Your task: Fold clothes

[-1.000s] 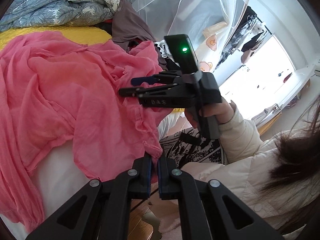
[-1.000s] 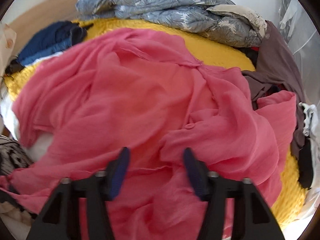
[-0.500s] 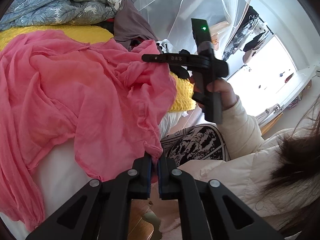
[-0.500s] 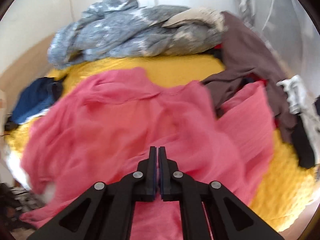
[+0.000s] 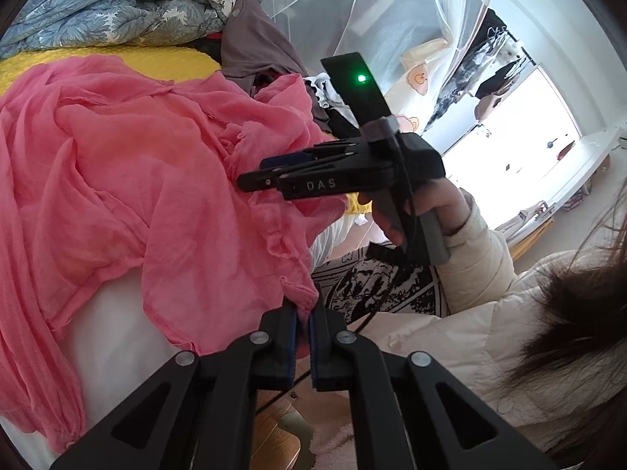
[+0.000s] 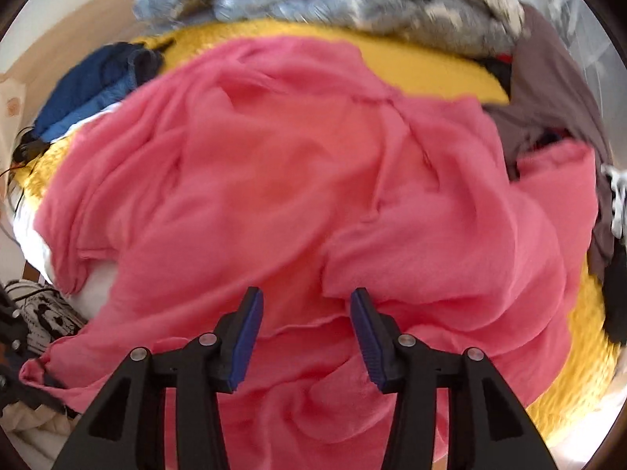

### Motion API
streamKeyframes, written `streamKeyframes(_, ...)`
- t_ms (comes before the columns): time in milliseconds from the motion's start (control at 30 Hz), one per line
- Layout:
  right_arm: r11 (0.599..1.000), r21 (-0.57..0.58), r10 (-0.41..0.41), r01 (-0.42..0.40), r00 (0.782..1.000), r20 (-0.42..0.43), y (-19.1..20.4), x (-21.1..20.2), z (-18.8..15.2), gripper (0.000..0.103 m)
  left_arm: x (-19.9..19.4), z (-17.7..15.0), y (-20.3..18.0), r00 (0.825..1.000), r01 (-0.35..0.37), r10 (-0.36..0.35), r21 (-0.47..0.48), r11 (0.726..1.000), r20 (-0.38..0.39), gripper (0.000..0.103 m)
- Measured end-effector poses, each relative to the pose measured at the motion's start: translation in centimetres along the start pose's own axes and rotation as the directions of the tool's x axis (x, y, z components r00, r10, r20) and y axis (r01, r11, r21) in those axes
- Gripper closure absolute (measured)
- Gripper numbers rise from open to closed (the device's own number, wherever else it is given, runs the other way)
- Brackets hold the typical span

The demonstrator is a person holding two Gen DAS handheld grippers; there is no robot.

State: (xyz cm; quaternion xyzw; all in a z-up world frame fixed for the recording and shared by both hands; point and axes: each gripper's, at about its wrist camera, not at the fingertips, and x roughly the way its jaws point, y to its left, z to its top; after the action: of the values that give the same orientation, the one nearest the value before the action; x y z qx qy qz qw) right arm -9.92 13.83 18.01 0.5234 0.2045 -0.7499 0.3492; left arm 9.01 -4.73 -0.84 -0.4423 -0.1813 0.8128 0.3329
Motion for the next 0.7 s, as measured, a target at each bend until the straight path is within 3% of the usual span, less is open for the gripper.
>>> streamKeyframes(233,0.998,0.016,-0.067,0.068,0.996,-0.05,-0.4,2.6,1.0,0.054,0.0,0.0,-0.4,1.0,0.014,-0.014,0.008,1.0,-0.003,0.098)
streamKeyframes(300,0.996,0.012,-0.09,0.091,0.995,-0.039,-0.6,3.1,1.4,0.068,0.0,-0.1,-0.5,1.0,0.016,-0.016,0.012,1.0,-0.005,0.098)
streamKeyframes(333,0.996,0.024,-0.088,0.088,0.996,-0.022,-1.0,2.8,1.6,0.09,0.0,-0.1,-0.5,1.0,0.016,-0.016,0.013,1.0,-0.004,0.098)
streamKeyframes(367,0.996,0.055,-0.069,0.069,0.998,0.007,-1.6,2.1,1.7,0.098,-0.1,-0.2,-0.5,1.0,0.016,-0.016,0.012,1.0,-0.002,0.098)
streamKeyframes(433,0.992,0.12,-0.046,0.036,0.996,0.08,-3.1,0.7,1.9,0.098,-0.3,-0.2,-0.5,1.0,0.016,-0.016,0.011,1.0,0.002,0.098)
streamKeyframes(533,0.98,0.196,-0.073,0.036,0.98,0.185,-5.1,-1.7,2.1,0.099,-0.3,-0.3,-0.4,1.0,0.011,-0.011,0.004,1.0,0.002,0.098)
streamKeyframes(600,0.965,0.26,-0.08,0.009,0.962,0.262,-6.8,-3.5,2.2,0.099,-0.3,-0.3,-0.3,1.0,0.006,-0.006,0.0,1.0,0.001,0.098)
streamKeyframes(700,0.935,0.341,-0.04,-0.1,0.924,0.381,-9.6,-6.0,2.6,0.099,-0.3,-0.2,-0.2,1.0,0.001,-0.001,-0.003,1.0,-0.001,0.098)
